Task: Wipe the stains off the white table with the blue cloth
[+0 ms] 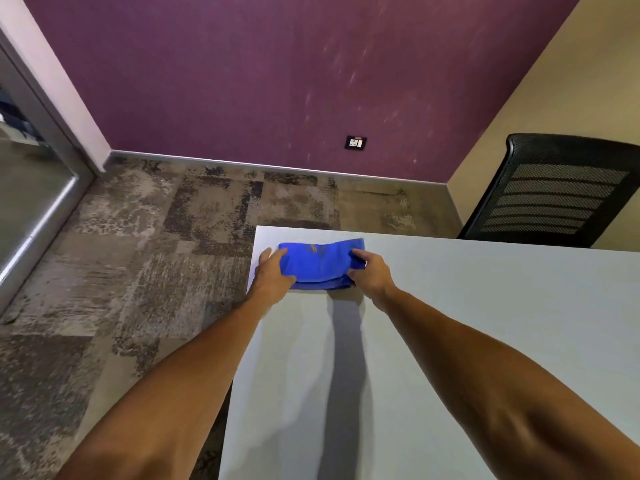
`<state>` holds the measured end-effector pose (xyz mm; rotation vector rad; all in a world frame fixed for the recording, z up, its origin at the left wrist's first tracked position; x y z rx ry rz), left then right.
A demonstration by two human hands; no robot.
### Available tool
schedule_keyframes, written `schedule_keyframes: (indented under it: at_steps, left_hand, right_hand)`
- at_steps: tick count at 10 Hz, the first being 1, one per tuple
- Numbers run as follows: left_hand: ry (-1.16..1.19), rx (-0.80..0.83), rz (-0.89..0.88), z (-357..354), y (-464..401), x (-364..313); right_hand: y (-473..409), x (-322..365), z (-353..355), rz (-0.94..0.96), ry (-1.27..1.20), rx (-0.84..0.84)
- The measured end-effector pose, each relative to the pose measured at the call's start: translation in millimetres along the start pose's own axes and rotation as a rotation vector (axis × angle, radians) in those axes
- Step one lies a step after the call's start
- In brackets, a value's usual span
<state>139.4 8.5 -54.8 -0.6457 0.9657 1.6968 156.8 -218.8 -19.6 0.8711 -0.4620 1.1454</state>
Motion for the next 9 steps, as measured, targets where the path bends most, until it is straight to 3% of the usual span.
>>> schedule_keyframes:
  at_steps: [1,4,6,9]
  left_hand:
    - [-0.14,0.033,-0.005,-6,-1,15]
    - [-0.456,0.062,-0.336,-20,10,-9]
    - [-0.555,0.11,-0.301,-27,26,-25]
    - [-0.51,-0.014,-0.352,27,60,-79]
  right_hand:
    - [-1,-10,-6,-0.039,0.12,0.065]
    - [3,-3,-19,0.197,0.513,0.108]
    - [13,-5,-20,0.187,0.805,0.281]
    - [53,44,24,0.337,0.703,0.163]
Point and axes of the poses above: each hand's wrist, its own y-axis away from the middle knuckle, its own z-axis out of the back of the hand, x = y × z, the point moved 6 cm from there along -y, towards the middle knuckle, and after that the axes turned 1 degree about -x, right-handed, at the moved point
